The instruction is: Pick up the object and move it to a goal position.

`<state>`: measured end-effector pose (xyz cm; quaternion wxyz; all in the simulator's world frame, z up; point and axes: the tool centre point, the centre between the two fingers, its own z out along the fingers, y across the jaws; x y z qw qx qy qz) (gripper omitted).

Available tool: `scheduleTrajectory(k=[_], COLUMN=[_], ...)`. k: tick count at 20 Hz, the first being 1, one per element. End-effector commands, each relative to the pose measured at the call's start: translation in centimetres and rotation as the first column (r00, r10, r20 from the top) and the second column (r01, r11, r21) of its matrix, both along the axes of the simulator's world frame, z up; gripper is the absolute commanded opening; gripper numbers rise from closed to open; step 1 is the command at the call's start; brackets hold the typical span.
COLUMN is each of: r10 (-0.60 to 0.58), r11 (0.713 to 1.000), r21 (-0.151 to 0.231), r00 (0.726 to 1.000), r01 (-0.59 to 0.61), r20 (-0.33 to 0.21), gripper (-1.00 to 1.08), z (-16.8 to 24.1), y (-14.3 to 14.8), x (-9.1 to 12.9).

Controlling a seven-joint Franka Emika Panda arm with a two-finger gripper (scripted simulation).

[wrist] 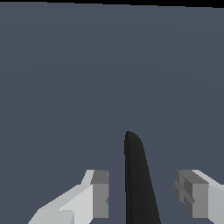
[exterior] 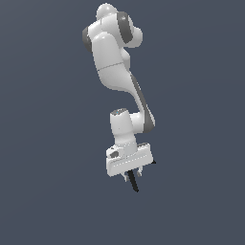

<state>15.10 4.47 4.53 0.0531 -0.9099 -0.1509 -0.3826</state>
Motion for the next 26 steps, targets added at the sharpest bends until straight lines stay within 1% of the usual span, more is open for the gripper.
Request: scheduleTrajectory(k=[1, 7, 14, 26], r10=[-0.003, -0.009, -0.008, -0.009], r11=[1.000, 1.000, 1.000, 1.000], r21=[0.006, 0.012, 0.011, 0.011], r00=[1.000, 0.999, 0.999, 0.999], r01=[0.003, 0.008, 0.008, 0.008], r20=[0.025, 0.050, 0.047, 0.050], gripper=[0.28, 0.28, 0.28, 0.28], z=[-0.1, -0.3, -0.6, -2.3], y=[-0.1, -0.2, -0.1, 0.4], x=[0.2, 0.3, 0.5, 2.3])
